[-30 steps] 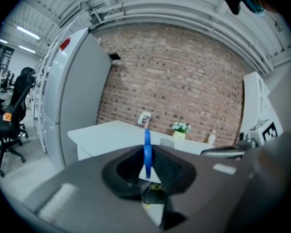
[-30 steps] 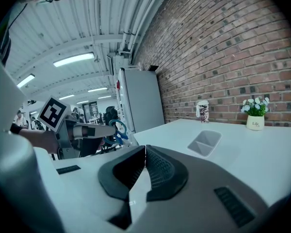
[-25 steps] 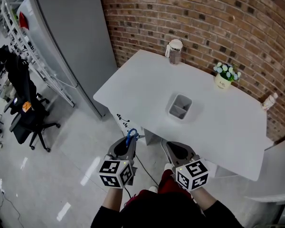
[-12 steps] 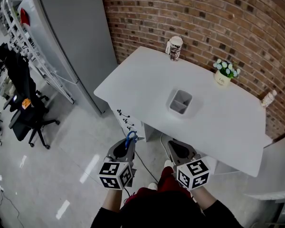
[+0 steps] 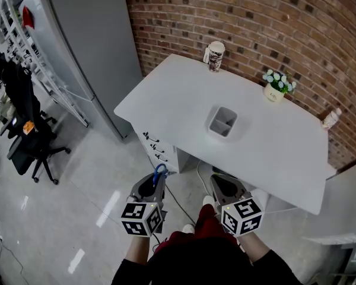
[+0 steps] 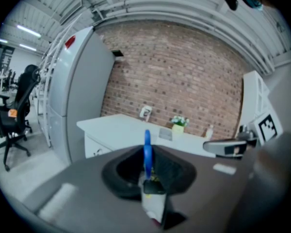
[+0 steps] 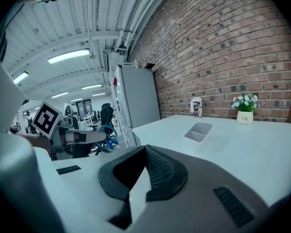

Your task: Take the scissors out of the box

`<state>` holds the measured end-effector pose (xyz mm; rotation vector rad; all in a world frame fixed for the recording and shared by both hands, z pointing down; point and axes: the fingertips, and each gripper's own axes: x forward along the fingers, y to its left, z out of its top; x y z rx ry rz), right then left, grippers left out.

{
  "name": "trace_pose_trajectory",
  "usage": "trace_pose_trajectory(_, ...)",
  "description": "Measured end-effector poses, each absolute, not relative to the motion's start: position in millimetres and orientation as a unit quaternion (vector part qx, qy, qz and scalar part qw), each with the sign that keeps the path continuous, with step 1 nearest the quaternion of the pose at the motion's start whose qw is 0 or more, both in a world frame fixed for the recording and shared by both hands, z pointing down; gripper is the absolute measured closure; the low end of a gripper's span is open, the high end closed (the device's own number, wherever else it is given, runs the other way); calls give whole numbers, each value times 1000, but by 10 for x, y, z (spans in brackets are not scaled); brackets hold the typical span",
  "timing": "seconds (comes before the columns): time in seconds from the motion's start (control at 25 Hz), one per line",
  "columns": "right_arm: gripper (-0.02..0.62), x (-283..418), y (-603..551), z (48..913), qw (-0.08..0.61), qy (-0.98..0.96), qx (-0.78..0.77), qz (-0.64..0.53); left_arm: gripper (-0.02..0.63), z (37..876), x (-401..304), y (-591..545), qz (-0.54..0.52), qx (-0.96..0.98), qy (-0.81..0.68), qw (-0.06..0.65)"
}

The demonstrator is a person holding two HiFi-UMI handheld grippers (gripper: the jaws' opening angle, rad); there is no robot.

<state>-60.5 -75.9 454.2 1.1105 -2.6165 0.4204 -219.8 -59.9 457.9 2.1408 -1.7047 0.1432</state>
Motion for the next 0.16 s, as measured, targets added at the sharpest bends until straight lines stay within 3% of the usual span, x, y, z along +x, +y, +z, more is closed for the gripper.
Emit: trace_pose_trajectory(0.16, 588, -596, -741, 4574, 135, -900, 386, 149, 558, 4588, -2187, -583, 49, 767, -607, 202)
